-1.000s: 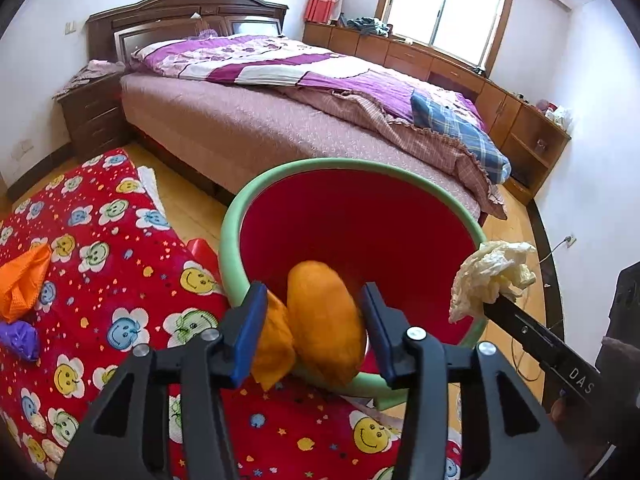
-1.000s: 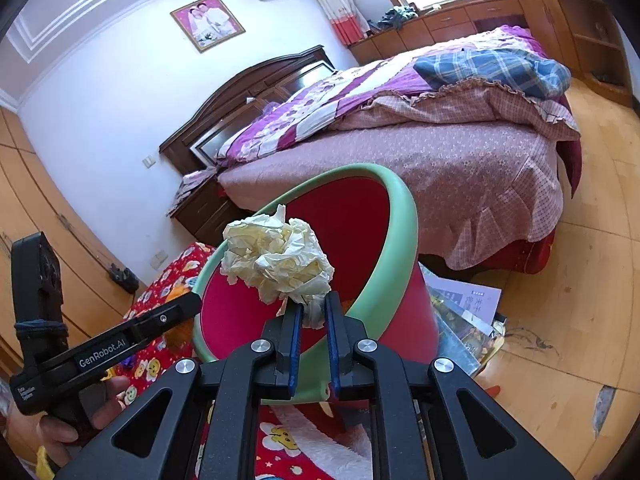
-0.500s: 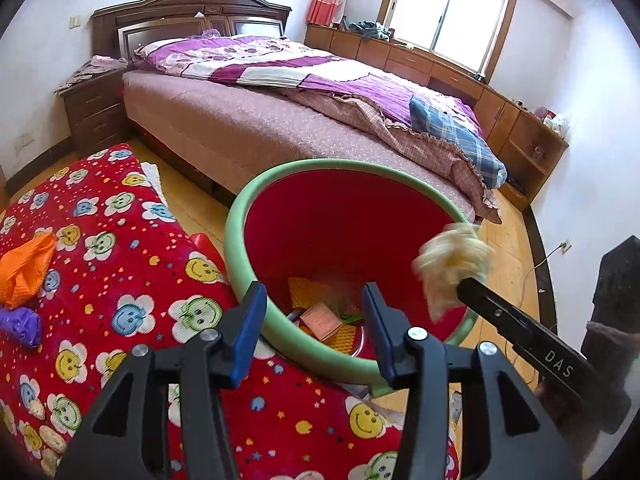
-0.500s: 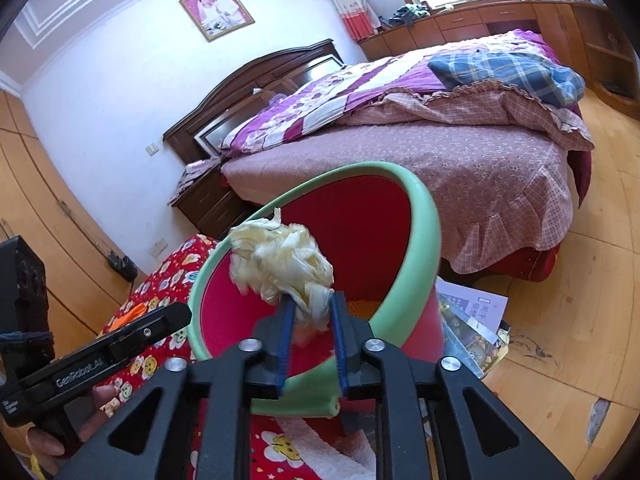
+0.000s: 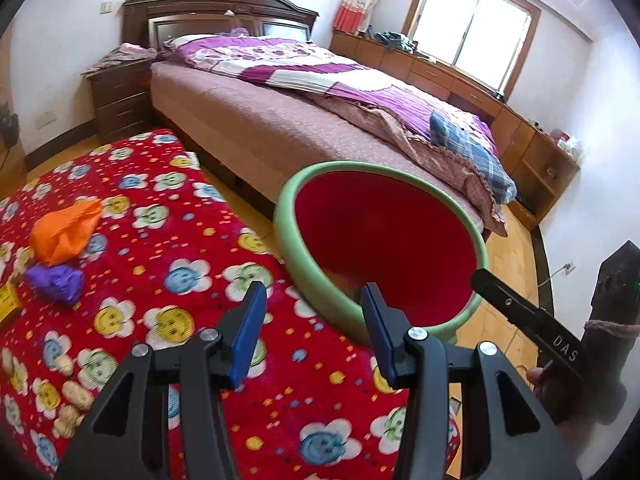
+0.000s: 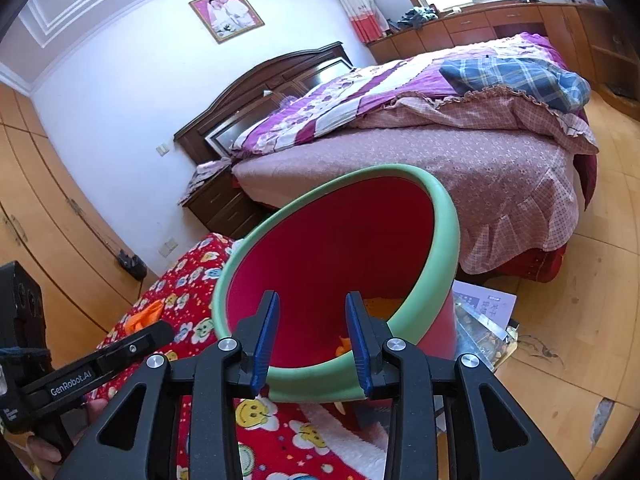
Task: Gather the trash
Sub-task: 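Move both open tools back over the bedspread items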
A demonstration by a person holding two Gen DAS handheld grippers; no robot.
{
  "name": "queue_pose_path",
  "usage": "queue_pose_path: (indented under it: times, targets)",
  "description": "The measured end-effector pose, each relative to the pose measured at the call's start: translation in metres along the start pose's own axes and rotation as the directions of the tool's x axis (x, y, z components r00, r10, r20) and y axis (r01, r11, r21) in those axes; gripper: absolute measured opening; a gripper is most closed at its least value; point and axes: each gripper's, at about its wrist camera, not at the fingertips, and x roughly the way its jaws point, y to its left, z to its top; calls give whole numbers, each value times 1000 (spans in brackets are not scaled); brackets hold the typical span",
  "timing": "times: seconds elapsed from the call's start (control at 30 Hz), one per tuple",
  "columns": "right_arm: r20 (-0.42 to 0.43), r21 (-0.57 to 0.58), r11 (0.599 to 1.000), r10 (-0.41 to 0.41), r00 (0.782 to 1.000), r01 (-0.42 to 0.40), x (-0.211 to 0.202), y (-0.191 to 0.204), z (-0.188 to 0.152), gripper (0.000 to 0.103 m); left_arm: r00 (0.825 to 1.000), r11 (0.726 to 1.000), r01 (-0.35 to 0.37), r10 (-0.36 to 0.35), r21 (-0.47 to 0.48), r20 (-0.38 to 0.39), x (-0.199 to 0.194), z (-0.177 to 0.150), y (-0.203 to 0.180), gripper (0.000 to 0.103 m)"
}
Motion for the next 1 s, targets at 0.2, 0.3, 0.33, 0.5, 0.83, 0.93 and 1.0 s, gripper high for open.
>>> queue_pose_path:
  times: [0.2, 0.3, 0.33, 0.5, 0.83, 0.93, 1.0]
  targets:
    - [-1, -13, 1000, 6, 1000, -6, -5, 11, -2, 47, 999, 999, -36, 37, -30, 26, -20, -6, 16, 49]
    - [-4, -28, 1000, 13, 1000, -13, -7, 19, -4, 47, 998, 997, -53, 55, -50, 37, -28, -8, 25, 49]
    - [-4, -33, 999, 16, 1000, -16, -8, 21, -4, 47, 997, 997, -60, 63, -57, 41, -32, -10, 28, 49]
    - [-13, -52, 998, 19, 1000, -19, -9, 33, -8, 57, 993, 989, -107, 112, -102, 46, -43, -15, 46, 49]
    - [-56, -87, 996, 19, 998, -24, -4, 56, -22, 60, 978, 962, -186, 201, -199, 58, -69, -30, 90, 49]
    - [-67, -104, 994, 21, 998, -28, -2, 65, -26, 64, 972, 951, -206, 225, -233, 61, -76, -33, 106, 49]
    - [-75, -117, 993, 25, 997, -34, -1, 70, -29, 65, 967, 943, -224, 246, -247, 62, -81, -35, 117, 49]
